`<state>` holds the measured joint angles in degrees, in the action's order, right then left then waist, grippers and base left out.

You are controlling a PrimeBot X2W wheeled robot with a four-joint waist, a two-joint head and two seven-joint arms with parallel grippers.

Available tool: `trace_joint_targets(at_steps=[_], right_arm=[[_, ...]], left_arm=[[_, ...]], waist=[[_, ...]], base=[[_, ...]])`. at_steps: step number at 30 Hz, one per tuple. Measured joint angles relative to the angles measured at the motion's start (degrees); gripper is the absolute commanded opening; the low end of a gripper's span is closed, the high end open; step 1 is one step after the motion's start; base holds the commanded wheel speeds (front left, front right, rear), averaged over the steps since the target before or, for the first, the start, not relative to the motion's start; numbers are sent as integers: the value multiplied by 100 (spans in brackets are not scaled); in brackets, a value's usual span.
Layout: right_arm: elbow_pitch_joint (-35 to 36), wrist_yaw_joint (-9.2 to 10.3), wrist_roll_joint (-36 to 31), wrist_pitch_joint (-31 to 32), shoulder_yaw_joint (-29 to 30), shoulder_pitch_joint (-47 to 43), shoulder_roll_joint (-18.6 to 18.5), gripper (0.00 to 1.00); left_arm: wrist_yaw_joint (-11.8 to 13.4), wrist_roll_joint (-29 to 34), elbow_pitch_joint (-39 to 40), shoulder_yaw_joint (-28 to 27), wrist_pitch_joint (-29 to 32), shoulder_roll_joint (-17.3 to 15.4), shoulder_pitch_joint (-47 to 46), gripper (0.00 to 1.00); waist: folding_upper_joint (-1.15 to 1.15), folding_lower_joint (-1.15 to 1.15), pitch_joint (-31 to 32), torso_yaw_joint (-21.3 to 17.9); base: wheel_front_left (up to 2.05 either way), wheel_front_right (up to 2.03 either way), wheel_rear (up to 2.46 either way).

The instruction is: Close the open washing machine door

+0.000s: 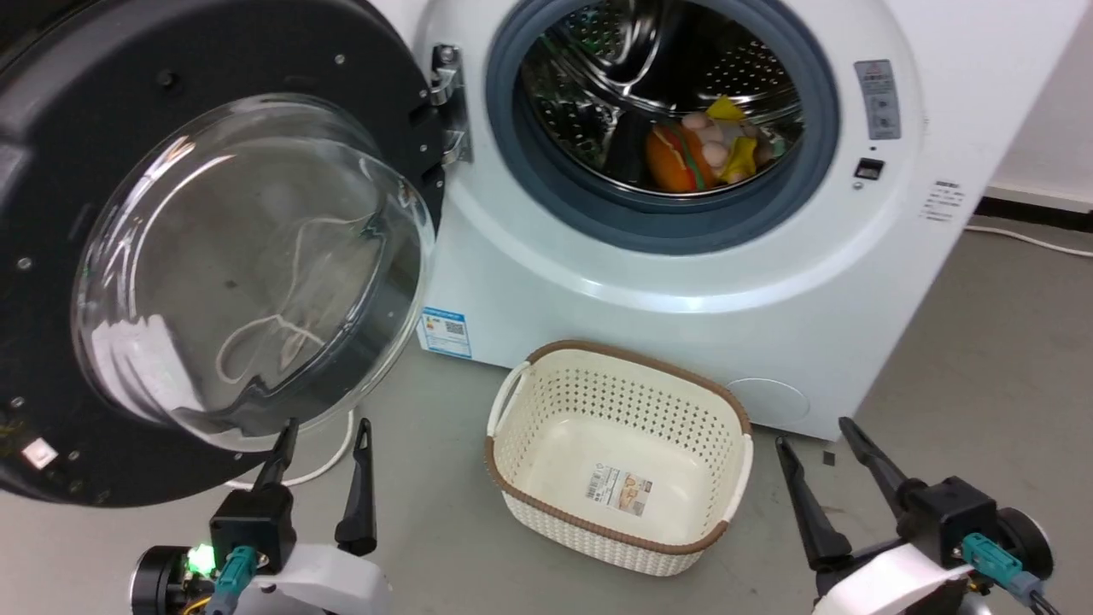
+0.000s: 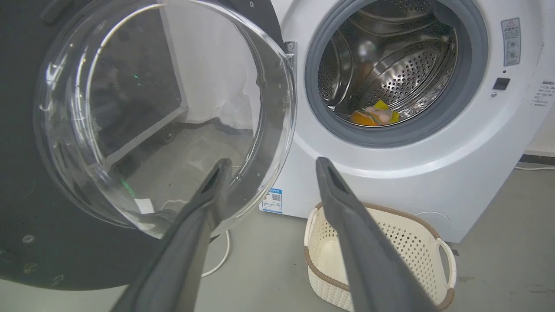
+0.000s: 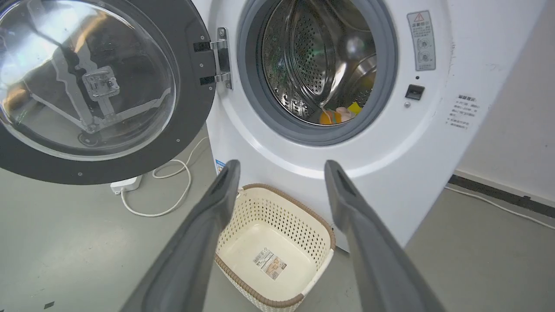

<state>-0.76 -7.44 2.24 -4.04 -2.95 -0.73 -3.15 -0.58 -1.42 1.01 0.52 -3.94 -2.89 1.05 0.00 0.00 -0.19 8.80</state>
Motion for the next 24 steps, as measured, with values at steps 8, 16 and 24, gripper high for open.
trace_joint_targets(at_steps=[8,16,24], right_arm=[[-103,0,66,-74,-222,131,-7,100],[-160,0,138,-189,-352,159,-23,100],[-226,0,189,-274,-447,212,-35,100]], left_arm=[[71,-87,136,-38,-93,0,51,100],[147,-130,220,-22,-193,0,92,100],[194,-172,281,-11,-283,1,137,100]], waist=[[0,0,-37,213],[0,0,-42,404],[0,0,-42,595]], base=[[-2,-2,-2],[-4,-4,-4],[0,0,0]])
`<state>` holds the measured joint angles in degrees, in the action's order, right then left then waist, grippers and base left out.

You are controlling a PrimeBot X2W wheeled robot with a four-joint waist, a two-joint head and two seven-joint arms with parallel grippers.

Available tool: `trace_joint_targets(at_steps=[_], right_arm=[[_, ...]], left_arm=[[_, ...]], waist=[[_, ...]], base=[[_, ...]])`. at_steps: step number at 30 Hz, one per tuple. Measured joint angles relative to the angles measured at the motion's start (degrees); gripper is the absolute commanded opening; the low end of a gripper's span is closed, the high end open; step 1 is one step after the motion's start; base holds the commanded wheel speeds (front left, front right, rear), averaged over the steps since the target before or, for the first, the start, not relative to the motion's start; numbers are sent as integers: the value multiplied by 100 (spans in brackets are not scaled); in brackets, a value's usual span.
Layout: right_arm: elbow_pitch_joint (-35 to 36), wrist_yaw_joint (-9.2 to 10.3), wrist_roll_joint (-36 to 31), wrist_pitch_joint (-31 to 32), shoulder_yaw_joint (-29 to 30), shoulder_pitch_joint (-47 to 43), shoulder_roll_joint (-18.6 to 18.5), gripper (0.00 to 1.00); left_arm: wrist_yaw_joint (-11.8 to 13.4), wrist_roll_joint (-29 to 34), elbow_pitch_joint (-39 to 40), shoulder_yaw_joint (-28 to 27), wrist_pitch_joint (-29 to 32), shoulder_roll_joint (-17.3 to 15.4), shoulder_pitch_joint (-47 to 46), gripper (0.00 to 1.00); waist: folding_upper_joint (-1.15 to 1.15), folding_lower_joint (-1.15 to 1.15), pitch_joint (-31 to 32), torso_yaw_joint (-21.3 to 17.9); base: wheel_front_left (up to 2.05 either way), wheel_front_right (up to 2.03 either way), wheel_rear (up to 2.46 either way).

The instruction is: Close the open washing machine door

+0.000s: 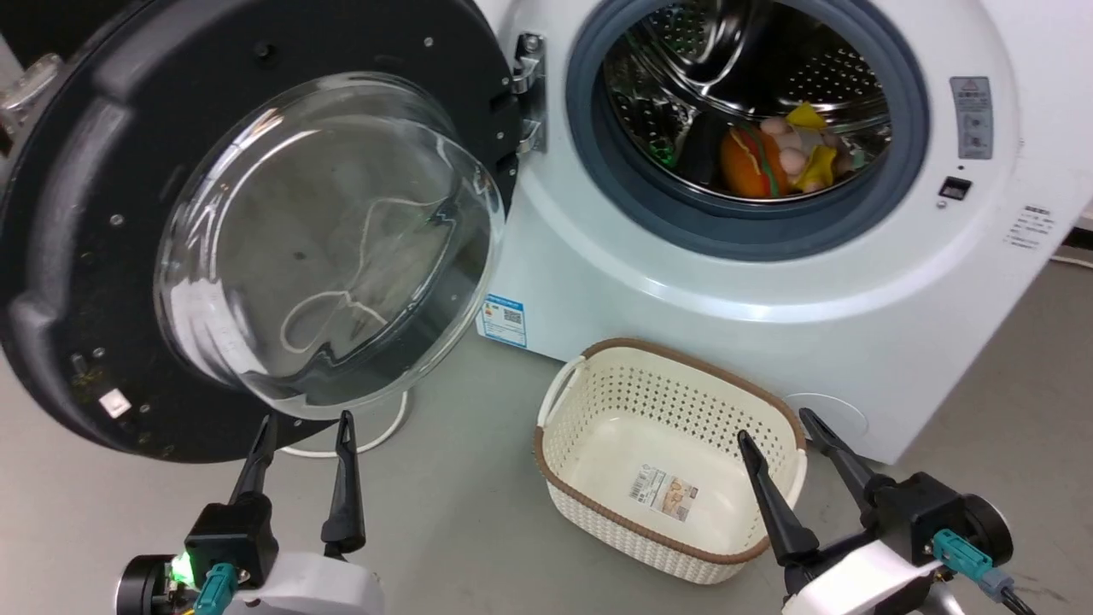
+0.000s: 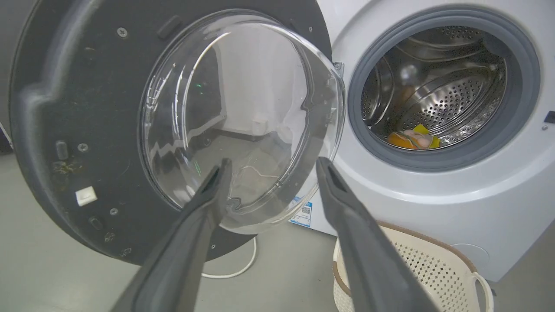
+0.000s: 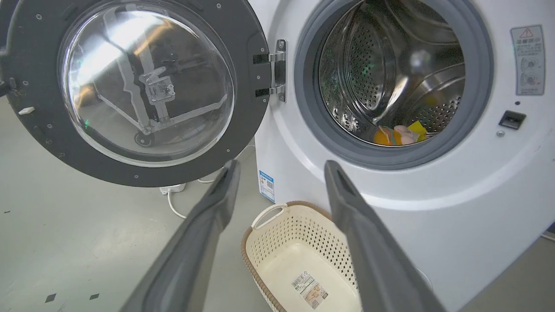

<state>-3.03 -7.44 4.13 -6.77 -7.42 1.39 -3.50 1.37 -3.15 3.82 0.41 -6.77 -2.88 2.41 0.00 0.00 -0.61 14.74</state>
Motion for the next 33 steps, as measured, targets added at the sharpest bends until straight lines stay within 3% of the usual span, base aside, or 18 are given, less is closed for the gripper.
trace_joint_targets(at_steps=[17,19,26,33], right_arm=[[-59,0,94,-203,-38,0,4,100],[-62,0,94,-243,-40,-1,5,100],[-46,0,90,-303,40,-26,13,100],[89,0,-8,-396,151,-75,14,100]], left_arm=[[23,-59,59,-55,-196,0,10,100],[3,-68,71,-43,-220,0,10,0],[-219,-399,316,-190,-312,0,-41,0],[-535,-1020,301,-754,-392,-112,-637,0]], waist=[[0,0,-5,404],[0,0,-11,455],[0,0,-132,615],[0,0,-415,763]], base=[[0,0,0],[0,0,0],[0,0,0],[0,0,0]])
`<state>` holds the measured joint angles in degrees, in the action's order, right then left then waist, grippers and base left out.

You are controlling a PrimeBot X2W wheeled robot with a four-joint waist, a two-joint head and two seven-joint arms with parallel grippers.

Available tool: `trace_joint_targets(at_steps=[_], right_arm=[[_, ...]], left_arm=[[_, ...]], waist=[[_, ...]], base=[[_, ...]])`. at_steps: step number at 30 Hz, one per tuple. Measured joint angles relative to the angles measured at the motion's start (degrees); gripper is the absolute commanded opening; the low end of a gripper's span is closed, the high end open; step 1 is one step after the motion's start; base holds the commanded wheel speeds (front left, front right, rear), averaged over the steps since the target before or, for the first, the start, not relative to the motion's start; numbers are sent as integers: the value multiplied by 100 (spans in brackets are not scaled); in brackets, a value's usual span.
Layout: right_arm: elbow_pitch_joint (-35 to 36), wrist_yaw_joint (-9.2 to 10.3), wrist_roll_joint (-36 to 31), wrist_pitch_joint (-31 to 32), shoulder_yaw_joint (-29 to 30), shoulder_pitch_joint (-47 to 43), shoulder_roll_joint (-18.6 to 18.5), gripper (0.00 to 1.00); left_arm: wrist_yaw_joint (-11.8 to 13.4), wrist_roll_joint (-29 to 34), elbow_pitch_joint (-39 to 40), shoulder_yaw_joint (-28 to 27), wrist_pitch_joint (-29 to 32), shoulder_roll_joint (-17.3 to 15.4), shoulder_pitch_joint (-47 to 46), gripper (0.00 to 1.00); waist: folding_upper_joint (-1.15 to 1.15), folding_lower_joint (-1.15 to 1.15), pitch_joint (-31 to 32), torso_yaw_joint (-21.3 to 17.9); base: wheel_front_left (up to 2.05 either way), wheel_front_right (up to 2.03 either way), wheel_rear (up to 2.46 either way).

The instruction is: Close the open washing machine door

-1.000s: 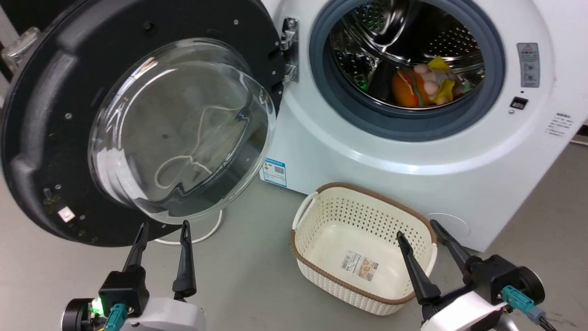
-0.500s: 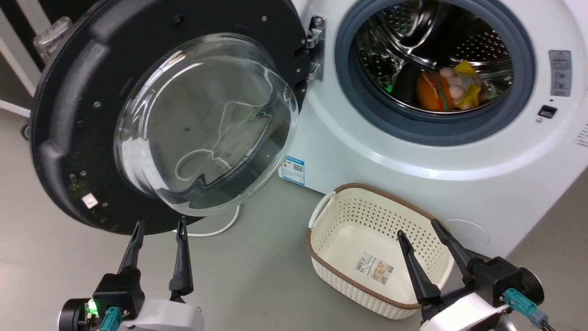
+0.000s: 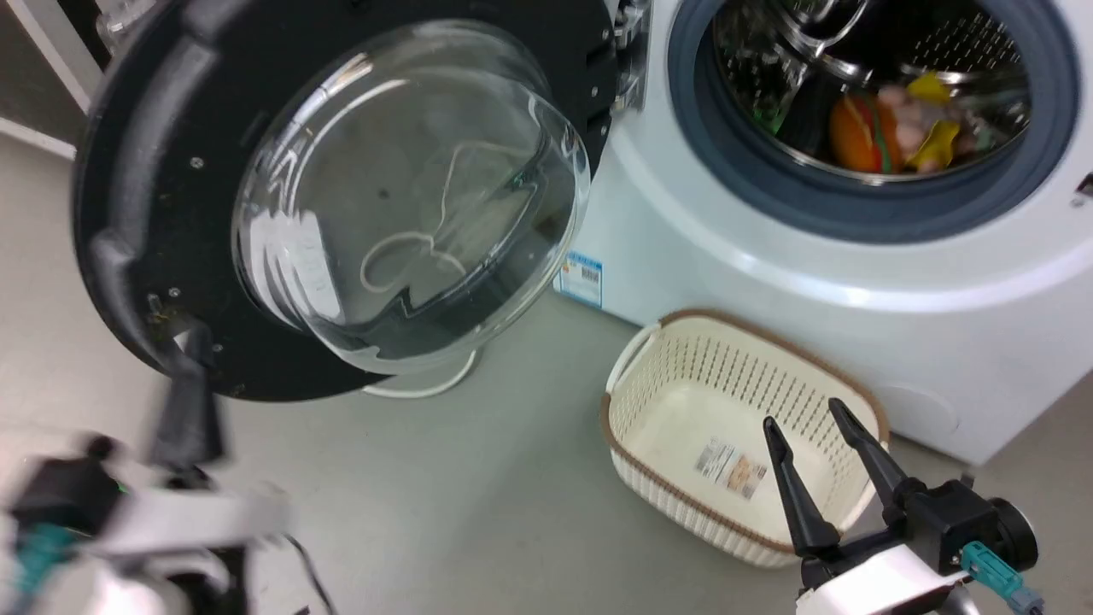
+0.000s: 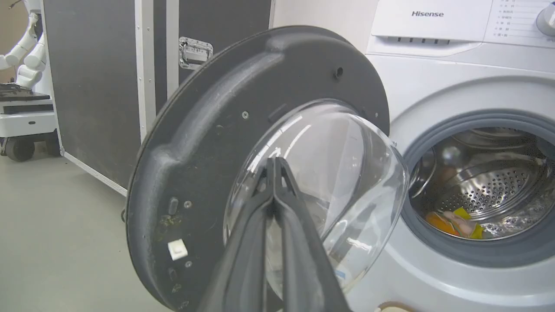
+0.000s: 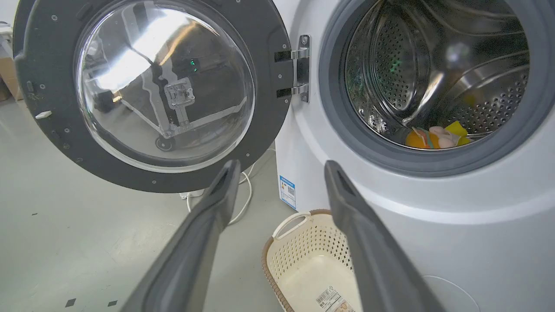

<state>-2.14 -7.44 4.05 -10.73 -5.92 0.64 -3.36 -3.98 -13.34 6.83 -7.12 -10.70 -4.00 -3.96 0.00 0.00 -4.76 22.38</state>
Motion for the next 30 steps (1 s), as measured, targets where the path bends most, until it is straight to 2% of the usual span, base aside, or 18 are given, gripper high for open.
trace_joint_targets(at_steps=[6,10,13,17,23,26,30], right_arm=[[74,0,-8,-58,-42,86,-81,100],[91,0,-5,-110,-59,167,-181,100],[97,0,-4,-156,-85,240,-227,100],[90,0,5,-205,-135,339,-282,100],[77,0,32,-258,-223,444,-321,100],[69,0,49,-309,-264,467,-328,100],[44,0,54,-356,-281,473,-347,100]], left_arm=[[-123,-1111,-238,-845,-11,-594,-988,0],[-122,-1875,-790,-1359,423,-1080,-1706,0],[-53,-2628,-1436,-1660,1026,-1357,-2273,0],[169,-3371,-2283,-1942,1839,-1738,-2887,0],[592,-4643,-3442,-2365,3232,-2012,-3613,0],[605,-5163,-3738,-2380,4049,-2052,-3804,0],[498,-5825,-3799,-2451,4955,-2068,-3905,0]], waist=[[0,1,-420,-48],[0,1,-685,-90],[0,1,-853,-113],[0,1,-1025,-131],[0,1,-1186,-128],[0,1,-1242,-106],[0,1,-1289,-46]], base=[[0,0,0],[0,0,0],[0,0,0],[0,0,0],[0,0,0],[0,0,0],[0,0,0]])
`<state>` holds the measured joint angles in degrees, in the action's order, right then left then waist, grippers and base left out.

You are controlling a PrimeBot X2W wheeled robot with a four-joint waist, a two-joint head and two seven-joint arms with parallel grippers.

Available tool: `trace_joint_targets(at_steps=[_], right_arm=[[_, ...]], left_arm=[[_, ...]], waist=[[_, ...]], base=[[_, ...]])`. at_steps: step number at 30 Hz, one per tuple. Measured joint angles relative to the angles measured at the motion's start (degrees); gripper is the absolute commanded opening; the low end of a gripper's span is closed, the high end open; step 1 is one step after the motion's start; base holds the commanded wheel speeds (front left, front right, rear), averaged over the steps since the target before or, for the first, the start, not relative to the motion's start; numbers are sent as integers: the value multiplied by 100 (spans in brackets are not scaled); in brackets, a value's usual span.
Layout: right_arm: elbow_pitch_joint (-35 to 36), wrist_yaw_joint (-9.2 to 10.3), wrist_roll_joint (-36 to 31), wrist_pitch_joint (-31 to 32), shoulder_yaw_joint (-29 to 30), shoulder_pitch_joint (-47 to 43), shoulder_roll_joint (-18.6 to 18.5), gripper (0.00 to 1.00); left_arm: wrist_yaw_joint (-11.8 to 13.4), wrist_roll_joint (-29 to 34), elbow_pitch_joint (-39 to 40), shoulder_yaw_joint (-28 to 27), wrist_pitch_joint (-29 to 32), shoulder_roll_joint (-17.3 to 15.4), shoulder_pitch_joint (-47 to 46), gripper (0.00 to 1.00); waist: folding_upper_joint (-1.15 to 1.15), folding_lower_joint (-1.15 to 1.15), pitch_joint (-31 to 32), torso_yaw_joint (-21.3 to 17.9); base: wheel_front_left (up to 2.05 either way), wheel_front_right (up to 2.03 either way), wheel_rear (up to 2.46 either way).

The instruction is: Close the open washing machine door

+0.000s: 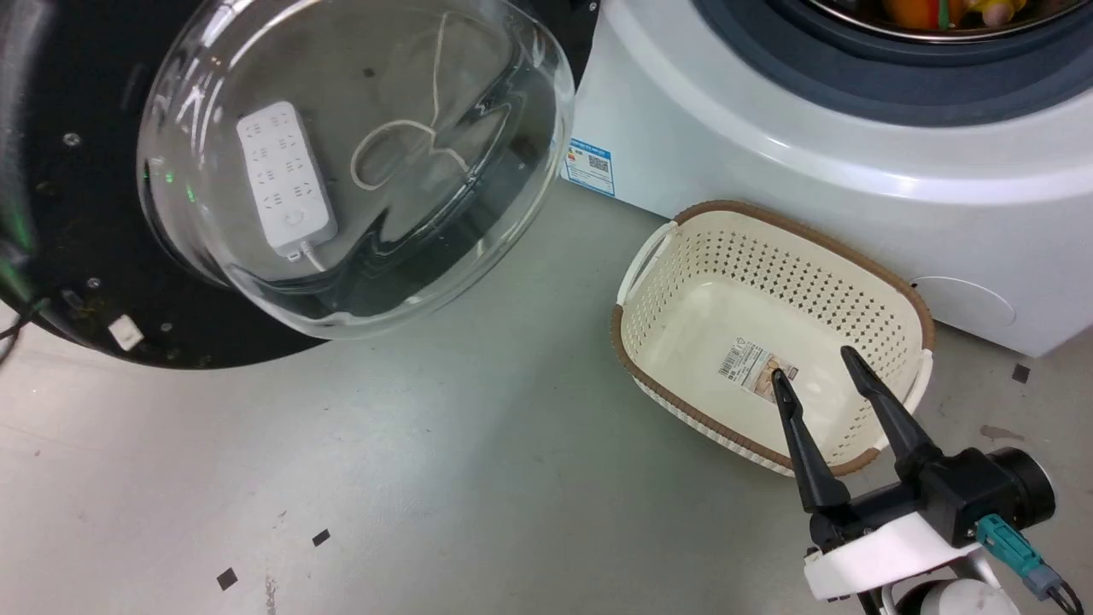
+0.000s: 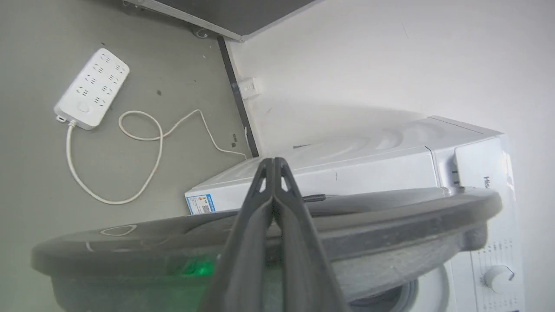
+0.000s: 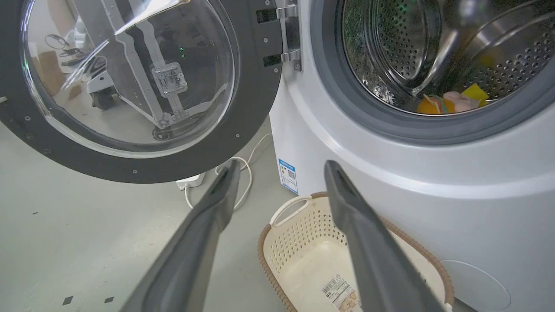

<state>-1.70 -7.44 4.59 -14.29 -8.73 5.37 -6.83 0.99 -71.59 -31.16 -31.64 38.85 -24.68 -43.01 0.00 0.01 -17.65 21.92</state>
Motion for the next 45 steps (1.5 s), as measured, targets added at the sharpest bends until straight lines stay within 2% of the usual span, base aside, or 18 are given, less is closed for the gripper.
trace_joint_targets(at_steps=[7,11,16,22,23,26,30,36,45], right_arm=[[-65,0,10,-45,-7,13,9,100],[-115,0,14,-45,63,9,41,100],[-133,0,13,-45,158,-13,133,100],[-141,0,11,-46,342,-57,219,100],[-134,0,4,-46,489,-88,268,100],[-142,0,1,-46,642,-90,291,100],[-137,0,-8,-46,839,-93,316,100],[-122,0,-58,-46,991,-96,334,100],[-88,0,-79,-46,1143,-72,347,100]], left_arm=[[-66,-770,318,-68,1240,74,225,0],[9,-1133,821,-49,1809,341,548,0],[53,-1229,1535,188,2261,683,1103,0],[177,-1258,2539,687,2646,1371,1836,0],[309,-1338,3007,879,2711,1795,2202,0],[467,-1559,3332,1067,2659,2058,2479,0],[543,-1903,3579,1479,2347,2142,2932,0],[241,-2762,3583,2472,1301,2145,3583,0],[-341,-3295,3378,3920,-65,2176,3775,0]], waist=[[0,-1,120,31],[0,-1,293,24],[0,-1,527,17],[0,-1,784,-34],[0,-1,860,-108],[0,-1,904,-215],[0,-1,962,-411],[0,-1,986,-844],[0,-1,815,-1708]], base=[[0,0,0],[0,0,0],[0,0,0],[0,0,0],[0,0,0],[0,0,0],[0,0,0],[0,0,0],[0,0,0]])
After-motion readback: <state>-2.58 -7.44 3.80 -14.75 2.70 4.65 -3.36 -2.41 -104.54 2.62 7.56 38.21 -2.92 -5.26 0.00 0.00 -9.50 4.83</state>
